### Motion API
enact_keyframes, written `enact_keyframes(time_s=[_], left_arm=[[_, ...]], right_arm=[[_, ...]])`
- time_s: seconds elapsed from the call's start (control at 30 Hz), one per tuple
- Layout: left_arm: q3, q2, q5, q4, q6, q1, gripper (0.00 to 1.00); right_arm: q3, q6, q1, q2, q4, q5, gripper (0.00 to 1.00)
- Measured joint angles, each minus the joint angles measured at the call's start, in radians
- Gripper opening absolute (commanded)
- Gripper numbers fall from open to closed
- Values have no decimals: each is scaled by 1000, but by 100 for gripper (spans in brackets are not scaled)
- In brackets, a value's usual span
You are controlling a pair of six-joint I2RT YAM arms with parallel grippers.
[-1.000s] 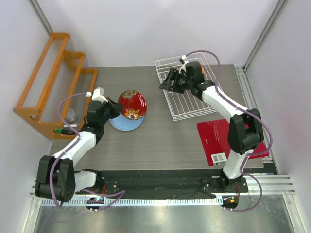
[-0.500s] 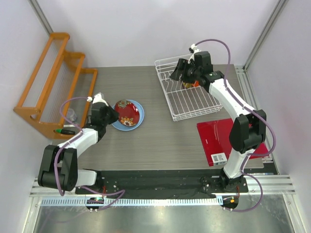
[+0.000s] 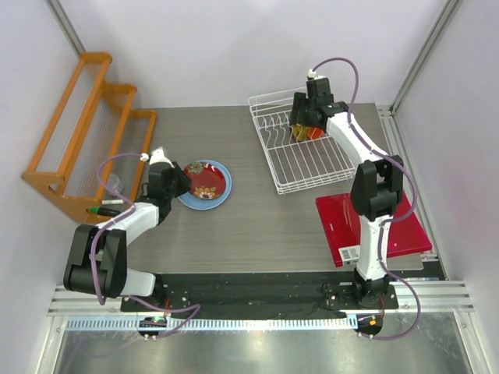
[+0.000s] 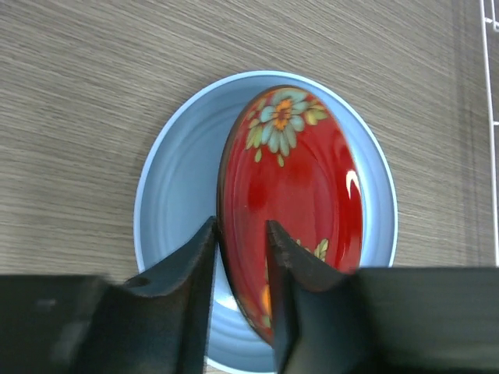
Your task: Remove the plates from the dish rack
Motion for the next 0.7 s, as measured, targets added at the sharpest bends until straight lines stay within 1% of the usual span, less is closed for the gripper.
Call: enact_keyframes(time_s=[0.03,0.1,0.13,0.2,0.23,0.27,0.3,0.4,0.6,0.63,0.7], left_arm=[[0,0,-1,0,2,0,41],[2,0,-7,-5,3,0,50],[2,0,-8,-6,5,0,50],[3,0,-9,-7,5,0,56],[3,0,-8,-7,5,0,57],[3,0,-7,-6,5,0,60],[3,0,-6,-7,4,0,68],[3,-7,-6,-11,4,0,82],[3,-82,-4,-36,8,0,83],[3,-97,-2,-39,8,0,83],[3,-125,5,-44,8,0,84]], right_arm=[[8,-9,0,14,-9,18,68],[20,-26,0,34,-28,53,68],[26,-33,0,39,-35,65,68],[45,-49,0,48,-46,95,67],[55,-56,0,52,-47,111,67],[67,-64,0,56,-48,125,66],[81,-71,0,62,-49,139,66],[117,-88,0,83,-52,164,65],[217,-120,0,169,-56,199,59],[228,-124,0,181,-59,201,56],[260,-131,0,213,-66,209,54]])
